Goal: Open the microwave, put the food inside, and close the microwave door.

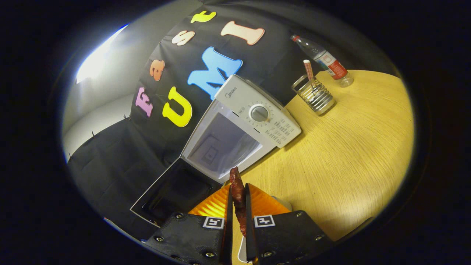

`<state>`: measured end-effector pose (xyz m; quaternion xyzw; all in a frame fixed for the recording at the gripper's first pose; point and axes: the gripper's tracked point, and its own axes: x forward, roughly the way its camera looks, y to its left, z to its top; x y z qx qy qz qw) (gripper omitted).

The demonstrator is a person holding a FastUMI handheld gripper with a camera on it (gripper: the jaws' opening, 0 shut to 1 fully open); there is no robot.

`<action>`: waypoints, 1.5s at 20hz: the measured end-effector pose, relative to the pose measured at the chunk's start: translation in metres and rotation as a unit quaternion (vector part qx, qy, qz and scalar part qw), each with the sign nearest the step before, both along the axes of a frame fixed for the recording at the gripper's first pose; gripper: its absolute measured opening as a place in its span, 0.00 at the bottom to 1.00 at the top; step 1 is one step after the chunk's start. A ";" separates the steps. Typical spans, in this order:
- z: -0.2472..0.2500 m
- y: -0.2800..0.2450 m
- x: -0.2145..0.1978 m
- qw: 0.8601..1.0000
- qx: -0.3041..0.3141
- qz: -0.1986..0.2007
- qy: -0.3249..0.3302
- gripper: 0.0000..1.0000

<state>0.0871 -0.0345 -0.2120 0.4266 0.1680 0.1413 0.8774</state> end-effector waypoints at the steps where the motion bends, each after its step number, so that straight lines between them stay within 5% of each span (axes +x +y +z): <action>1: 0.010 0.008 0.001 1.000 0.002 0.005 -0.005 0.15; 11: 0.052 0.087 0.079 1.000 -0.018 -0.012 -0.010 0.15; 19: 0.035 0.136 0.170 0.995 -0.083 -0.046 0.007 0.15; 30: 0.007 0.144 0.288 0.992 -0.068 -0.105 0.028 0.15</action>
